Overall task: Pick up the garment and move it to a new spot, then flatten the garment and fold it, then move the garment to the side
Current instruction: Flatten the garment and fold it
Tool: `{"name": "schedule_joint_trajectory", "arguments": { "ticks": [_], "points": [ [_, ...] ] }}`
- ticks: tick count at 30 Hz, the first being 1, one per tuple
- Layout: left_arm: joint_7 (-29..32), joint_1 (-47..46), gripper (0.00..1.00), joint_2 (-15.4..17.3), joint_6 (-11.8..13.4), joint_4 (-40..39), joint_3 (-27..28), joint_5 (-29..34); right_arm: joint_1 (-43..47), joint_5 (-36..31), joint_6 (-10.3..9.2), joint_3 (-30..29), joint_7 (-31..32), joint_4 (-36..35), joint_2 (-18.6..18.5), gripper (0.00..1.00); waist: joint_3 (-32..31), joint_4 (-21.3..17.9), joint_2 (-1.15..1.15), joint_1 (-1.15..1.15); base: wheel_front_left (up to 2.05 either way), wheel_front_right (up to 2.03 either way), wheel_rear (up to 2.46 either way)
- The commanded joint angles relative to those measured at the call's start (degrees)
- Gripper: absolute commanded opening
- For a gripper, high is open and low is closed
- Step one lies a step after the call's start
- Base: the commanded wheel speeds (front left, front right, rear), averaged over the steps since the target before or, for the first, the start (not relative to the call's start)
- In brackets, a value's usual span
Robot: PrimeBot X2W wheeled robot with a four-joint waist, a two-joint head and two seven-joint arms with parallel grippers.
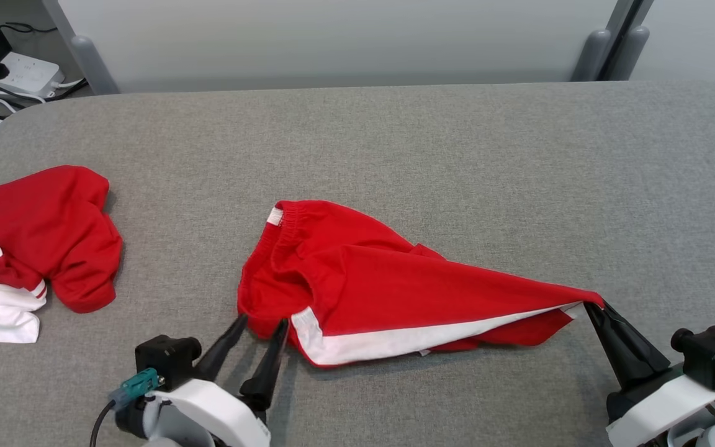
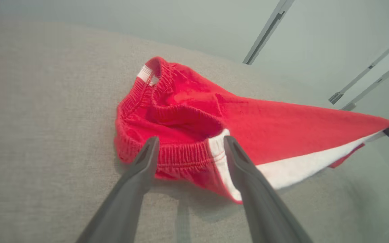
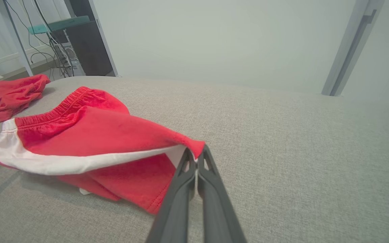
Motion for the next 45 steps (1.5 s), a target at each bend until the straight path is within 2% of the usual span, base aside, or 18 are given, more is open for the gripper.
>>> {"name": "schedule_joint_trajectory", "arguments": {
  "ticks": [1,2,4,8,13,17,24,29,30,31,32,33,34,39,45],
  "points": [
    [-0.73,-2.78,1.0,1.76,0.9,-2.12,1.44,1.84,-1.03,0.12,-0.01,0.27,-0.77,-0.61,-1.56,0.0,-0.08,-0.19,0.0,0.0,0.0,0.0,0.0],
    [-0.08,-3.91,1.0,4.64,2.03,-3.99,0.15,5.81,-1.37,0.25,-0.01,0.5,-0.77,-0.4,-1.55,0.0,-0.23,-0.46,0.0,0.0,0.0,0.0,0.0],
    [1.52,-5.55,1.0,6.76,2.14,-5.55,-1.55,8.94,-1.6,0.29,-0.01,0.75,-0.77,-0.29,-1.33,0.0,-0.41,-0.73,0.0,0.0,0.0,0.0,0.0],
    [6.12,-10.06,1.0,9.65,0.4,-6.59,-6.45,15.14,-2.04,0.38,-0.01,1.61,-0.77,-0.13,-0.89,0.0,-0.63,-1.49,0.0,0.0,0.0,0.0,0.0],
    [12.68,-15.24,1.0,10.21,-2.0,-5.64,-11.84,20.13,-2.65,0.72,-0.01,2.28,-0.77,-0.11,-1.01,0.0,-0.62,-2.58,0.0,0.0,0.0,0.0,0.0],
    [18.28,-17.55,1.0,10.53,-3.8,-4.86,-14.66,21.23,-3.13,0.8,-0.01,2.49,-0.77,-0.24,-1.02,0.0,-0.36,-3.42,0.0,0.0,0.0,0.0,0.0],
    [23.99,-18.75,1.0,12.15,-1.85,-6.4,-15.45,22.49,-3.68,0.96,-0.01,2.79,-0.77,-0.32,-0.62,0.0,0.28,-4.29,0.0,0.0,0.0,0.0,0.0],
    [26.1,-18.48,0.99,12.61,-2.88,-7.11,-16.34,21.45,-3.96,1.02,-0.01,2.75,-0.77,-0.39,-0.21,0.0,0.51,-4.46,0.0,0.0,0.0,0.0,0.0],
    [26.54,-18.35,0.82,12.6,-3.06,-6.96,-16.5,21.12,-4.0,1.04,-0.01,2.72,-0.77,-0.39,-0.14,0.0,0.5,-4.46,0.0,0.0,0.0,0.0,0.0],
    [26.97,-18.35,0.47,12.71,-3.32,-6.81,-16.79,21.05,-4.01,1.06,-0.01,2.75,-0.77,-0.36,-0.1,0.0,0.46,-4.47,0.0,0.0,0.0,0.0,0.0],
    [27.24,-18.37,0.33,12.76,-3.33,-6.64,-16.85,20.96,-4.05,1.08,-0.01,2.81,-0.77,-0.34,-0.07,0.0,0.46,-4.5,0.0,0.0,0.0,0.0,0.0],
    [27.53,-18.43,0.04,12.84,-3.37,-6.5,-17.0,20.98,-4.12,1.09,-0.01,2.87,-0.77,-0.33,-0.04,0.0,0.45,-4.53,0.0,0.0,0.0,0.0,0.0],
    [27.47,-18.52,0.0,12.85,-3.42,-6.54,-17.08,21.05,-4.18,1.08,-0.01,2.89,-0.77,-0.31,-0.03,0.0,0.43,-4.53,0.0,0.0,0.0,0.0,0.0],
    [26.0,-18.62,0.0,12.84,-3.16,-7.2,-16.47,20.83,-4.18,1.06,-0.01,2.93,-0.77,-0.23,-0.11,0.0,0.16,-4.34,0.0,0.0,0.0,0.0,0.0],
    [22.39,-16.95,0.0,13.78,-2.01,-8.55,-12.27,16.59,-4.64,1.1,-0.01,2.98,-0.77,-0.38,-0.89,0.0,-0.9,-3.93,0.0,0.0,0.0,0.0,0.0]
  ]
}}
